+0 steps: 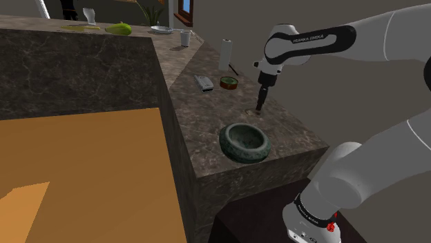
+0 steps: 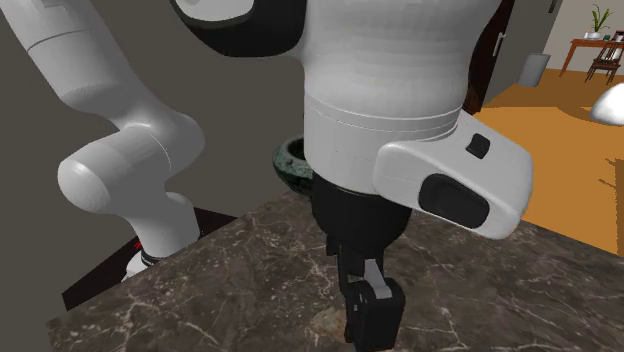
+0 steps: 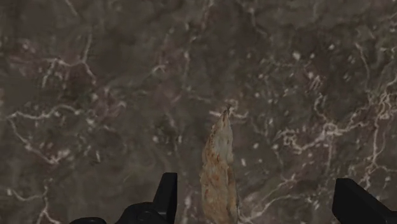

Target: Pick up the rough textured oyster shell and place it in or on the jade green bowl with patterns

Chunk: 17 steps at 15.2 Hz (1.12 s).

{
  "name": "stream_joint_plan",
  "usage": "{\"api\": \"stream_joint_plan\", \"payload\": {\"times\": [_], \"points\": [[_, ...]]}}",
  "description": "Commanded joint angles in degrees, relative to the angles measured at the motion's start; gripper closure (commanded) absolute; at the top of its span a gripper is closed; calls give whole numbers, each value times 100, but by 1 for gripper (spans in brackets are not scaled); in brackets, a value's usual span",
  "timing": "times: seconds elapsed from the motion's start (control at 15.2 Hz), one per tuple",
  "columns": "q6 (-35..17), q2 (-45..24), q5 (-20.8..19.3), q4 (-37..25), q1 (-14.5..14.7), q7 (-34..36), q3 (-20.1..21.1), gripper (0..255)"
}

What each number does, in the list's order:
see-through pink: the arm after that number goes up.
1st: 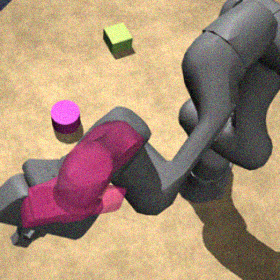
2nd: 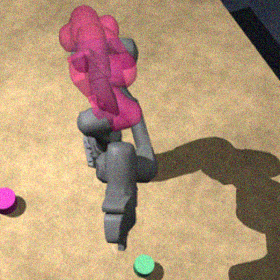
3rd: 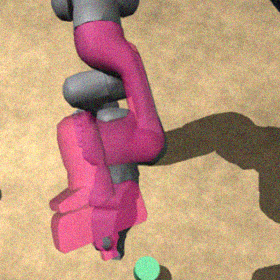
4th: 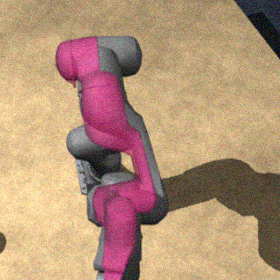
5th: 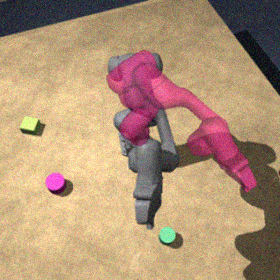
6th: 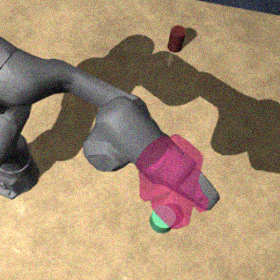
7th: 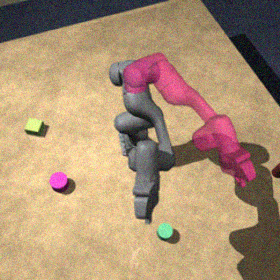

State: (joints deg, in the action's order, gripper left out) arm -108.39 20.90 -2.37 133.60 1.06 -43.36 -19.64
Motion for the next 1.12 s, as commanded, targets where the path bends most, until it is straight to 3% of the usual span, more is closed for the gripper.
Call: {"api": "stream_joint_plan", "payload": {"times": [0.0,0.46,0.99,1.06], "points": [[-233,-238,22,0,32,-264,-99,0],[-765,-371,50,405,41,-294,-128,0],[-764,-371,51,404,41,-294,-128,0],[-764,-371,51,404,41,-294,-128,255]]}}
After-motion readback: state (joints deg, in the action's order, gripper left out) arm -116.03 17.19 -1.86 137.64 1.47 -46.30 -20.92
